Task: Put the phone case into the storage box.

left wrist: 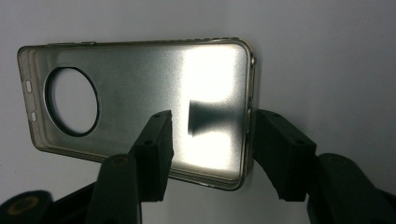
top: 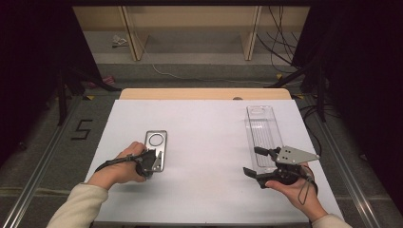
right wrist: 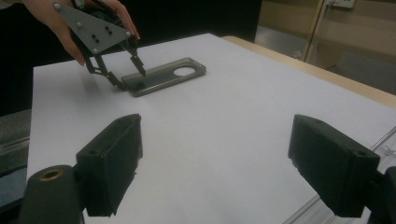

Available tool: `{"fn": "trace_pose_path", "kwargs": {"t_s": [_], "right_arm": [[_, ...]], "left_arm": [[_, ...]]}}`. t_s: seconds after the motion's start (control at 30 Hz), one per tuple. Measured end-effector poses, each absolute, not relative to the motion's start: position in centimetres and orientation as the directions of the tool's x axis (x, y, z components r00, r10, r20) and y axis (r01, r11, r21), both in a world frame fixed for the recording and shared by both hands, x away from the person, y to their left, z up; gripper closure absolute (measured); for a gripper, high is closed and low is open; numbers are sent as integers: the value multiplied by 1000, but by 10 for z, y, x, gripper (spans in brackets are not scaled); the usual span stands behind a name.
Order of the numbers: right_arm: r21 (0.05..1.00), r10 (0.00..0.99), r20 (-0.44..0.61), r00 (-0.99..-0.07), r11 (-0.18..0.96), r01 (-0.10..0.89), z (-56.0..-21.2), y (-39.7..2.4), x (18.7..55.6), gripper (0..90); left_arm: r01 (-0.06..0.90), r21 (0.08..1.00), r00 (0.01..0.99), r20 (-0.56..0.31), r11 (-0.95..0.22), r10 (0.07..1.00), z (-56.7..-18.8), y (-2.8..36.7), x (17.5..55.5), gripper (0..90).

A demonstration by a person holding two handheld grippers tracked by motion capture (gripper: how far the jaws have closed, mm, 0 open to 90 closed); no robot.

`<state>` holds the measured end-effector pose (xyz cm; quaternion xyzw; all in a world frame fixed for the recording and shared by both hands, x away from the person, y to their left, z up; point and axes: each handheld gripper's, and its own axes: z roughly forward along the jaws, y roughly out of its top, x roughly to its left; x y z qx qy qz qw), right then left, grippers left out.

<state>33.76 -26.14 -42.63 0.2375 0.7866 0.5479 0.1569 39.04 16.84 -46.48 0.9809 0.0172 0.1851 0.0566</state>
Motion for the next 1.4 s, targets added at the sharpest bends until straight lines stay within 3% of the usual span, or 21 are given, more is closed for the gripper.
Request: {"fn": "trace_pose_path", "kwargs": {"t_s": [0.67,1.4], "right_arm": [[933,542,14,-840,294,206,-428,-260,338,185],[932,539,18,-842,297,210,-428,-260,338,183]], "left_arm": [[1,96,953,302,-995,30,-465,166,388,683],[-21,75,964,267,-997,0,-464,164,390,763]]}}
